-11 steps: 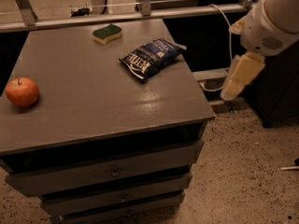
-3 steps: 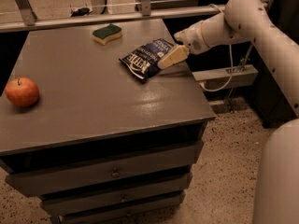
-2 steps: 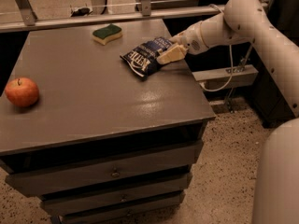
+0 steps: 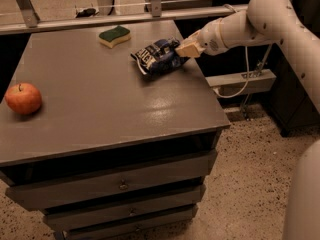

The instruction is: Pick blue chip bag

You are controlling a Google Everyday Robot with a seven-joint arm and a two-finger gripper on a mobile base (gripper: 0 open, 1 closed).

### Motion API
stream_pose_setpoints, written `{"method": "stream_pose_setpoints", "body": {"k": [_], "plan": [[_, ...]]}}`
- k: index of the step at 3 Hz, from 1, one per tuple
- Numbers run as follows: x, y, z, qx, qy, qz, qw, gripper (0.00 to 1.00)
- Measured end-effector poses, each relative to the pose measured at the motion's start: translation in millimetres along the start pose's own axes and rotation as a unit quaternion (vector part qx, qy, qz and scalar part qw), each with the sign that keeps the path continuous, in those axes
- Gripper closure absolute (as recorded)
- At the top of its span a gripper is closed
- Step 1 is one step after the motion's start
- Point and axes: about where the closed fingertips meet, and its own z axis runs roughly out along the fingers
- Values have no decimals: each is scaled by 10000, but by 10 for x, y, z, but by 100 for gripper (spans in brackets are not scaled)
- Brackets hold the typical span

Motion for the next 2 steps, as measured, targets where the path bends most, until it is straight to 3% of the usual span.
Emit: {"method": "stream_pose_setpoints", "body": {"k": [1,2], "plan": [[-253,44,-258,212,-245,-45,9995,100],[-572,78,-606,491,-561,-92,9972,100]]}}
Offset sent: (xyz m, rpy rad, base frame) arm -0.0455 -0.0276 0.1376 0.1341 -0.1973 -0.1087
